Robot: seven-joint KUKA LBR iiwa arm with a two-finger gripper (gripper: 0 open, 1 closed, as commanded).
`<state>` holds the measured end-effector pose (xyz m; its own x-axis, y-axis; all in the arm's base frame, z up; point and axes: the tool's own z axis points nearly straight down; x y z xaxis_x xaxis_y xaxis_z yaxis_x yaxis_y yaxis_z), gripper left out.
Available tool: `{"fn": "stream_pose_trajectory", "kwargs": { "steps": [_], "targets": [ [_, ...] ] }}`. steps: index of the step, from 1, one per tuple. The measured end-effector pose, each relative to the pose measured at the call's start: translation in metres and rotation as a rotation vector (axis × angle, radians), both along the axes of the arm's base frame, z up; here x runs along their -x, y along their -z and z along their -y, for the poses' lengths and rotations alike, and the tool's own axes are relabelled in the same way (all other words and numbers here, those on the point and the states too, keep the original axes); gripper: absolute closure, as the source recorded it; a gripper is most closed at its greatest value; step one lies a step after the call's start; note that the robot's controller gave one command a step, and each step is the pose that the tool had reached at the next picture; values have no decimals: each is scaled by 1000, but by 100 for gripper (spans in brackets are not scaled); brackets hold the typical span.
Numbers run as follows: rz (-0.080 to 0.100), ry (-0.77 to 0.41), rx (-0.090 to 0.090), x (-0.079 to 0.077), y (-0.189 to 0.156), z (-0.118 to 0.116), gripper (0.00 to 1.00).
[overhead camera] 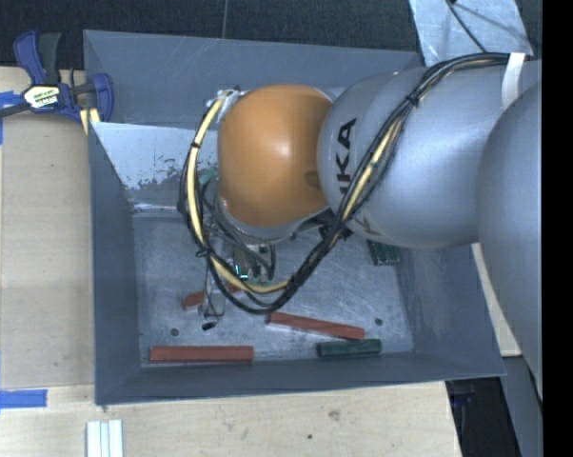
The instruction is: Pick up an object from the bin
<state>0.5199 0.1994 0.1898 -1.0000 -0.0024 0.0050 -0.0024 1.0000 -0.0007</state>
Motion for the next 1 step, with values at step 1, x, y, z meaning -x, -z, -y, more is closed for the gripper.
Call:
{"fn": "stream_pose_trajectory", "kwargs": {
  "steps": [1],
  "targets": [
    [1,-59,2,5,124,74,0]
  ]
}}
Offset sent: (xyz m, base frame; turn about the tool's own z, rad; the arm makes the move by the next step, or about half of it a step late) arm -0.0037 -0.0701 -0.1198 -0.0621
